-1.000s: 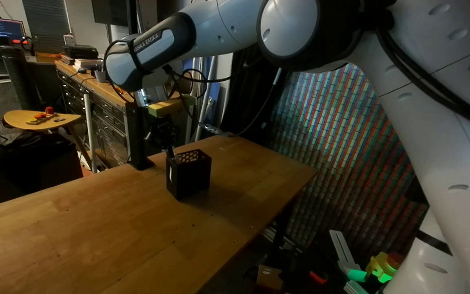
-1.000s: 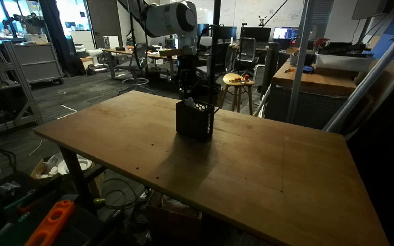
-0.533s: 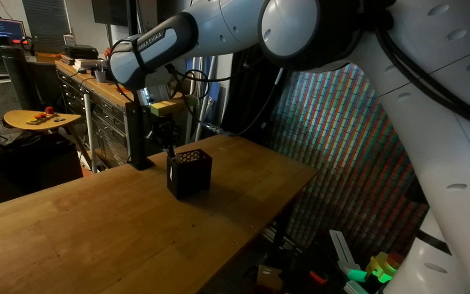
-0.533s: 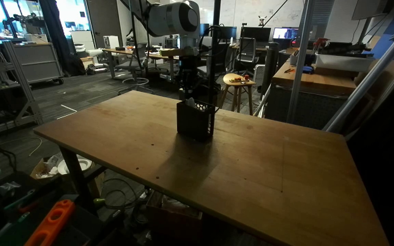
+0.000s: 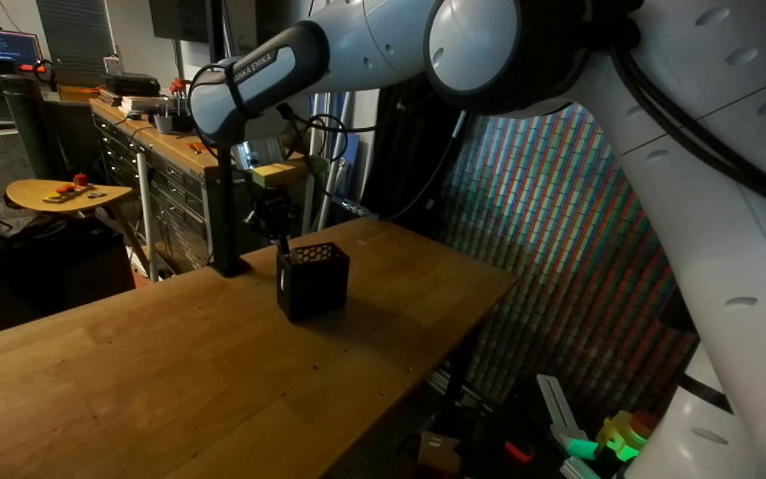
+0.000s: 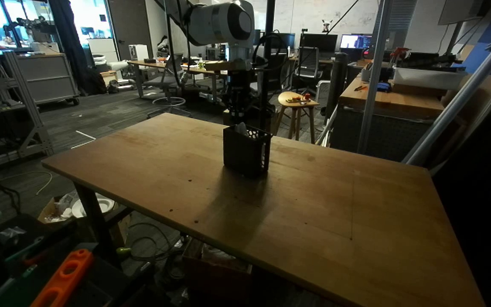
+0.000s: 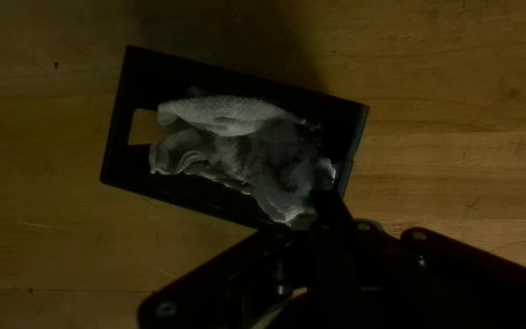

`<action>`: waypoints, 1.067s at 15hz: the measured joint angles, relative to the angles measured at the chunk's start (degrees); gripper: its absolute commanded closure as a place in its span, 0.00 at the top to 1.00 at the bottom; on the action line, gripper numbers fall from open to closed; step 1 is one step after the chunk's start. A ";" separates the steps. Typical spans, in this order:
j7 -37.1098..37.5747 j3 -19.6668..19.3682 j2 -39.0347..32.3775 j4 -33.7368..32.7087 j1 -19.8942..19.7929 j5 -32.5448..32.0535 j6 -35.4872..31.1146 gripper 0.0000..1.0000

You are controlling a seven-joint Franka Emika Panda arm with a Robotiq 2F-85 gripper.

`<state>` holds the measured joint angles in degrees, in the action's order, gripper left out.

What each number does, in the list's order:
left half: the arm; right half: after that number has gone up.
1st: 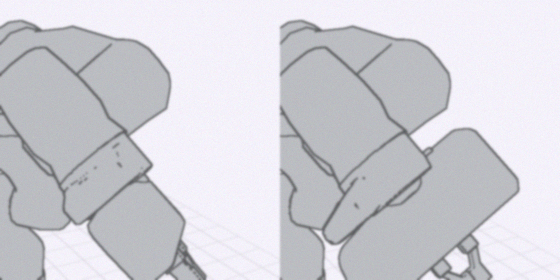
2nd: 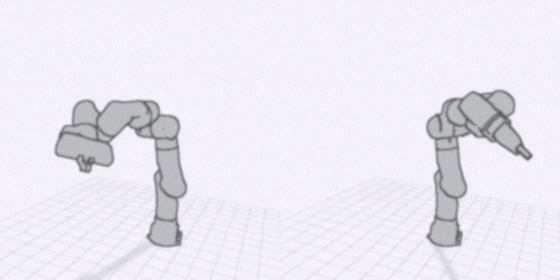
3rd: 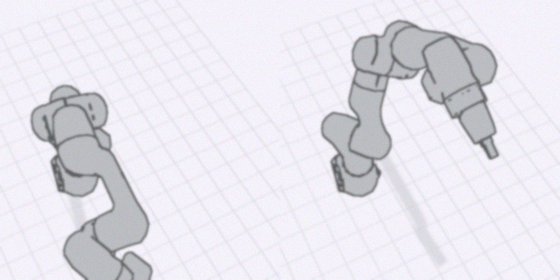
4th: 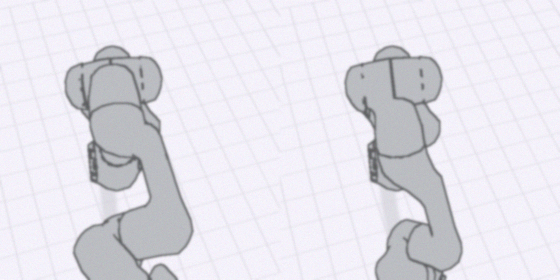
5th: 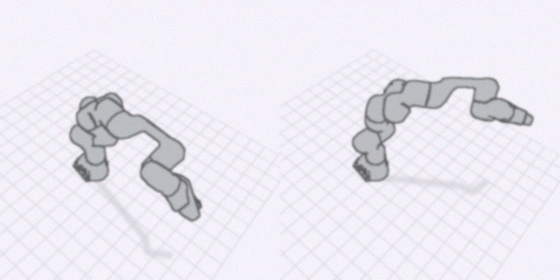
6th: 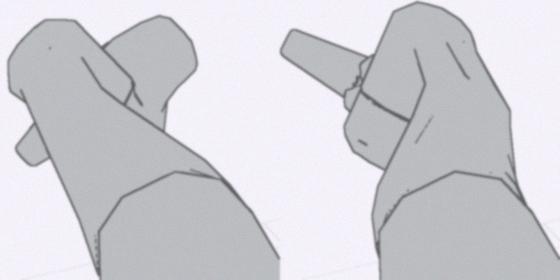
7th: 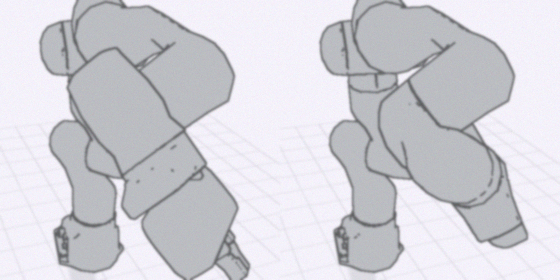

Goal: Put the towel in the box

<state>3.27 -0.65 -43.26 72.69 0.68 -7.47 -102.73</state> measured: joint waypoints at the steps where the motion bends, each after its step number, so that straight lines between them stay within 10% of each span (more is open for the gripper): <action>1: 0.00 -0.06 0.02 0.04 -0.12 0.00 -0.16 0.00; 16: -0.04 -0.27 1.64 2.05 -0.67 0.00 -1.23 0.00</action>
<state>3.24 -0.92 -41.62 74.74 0.00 -7.47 -103.96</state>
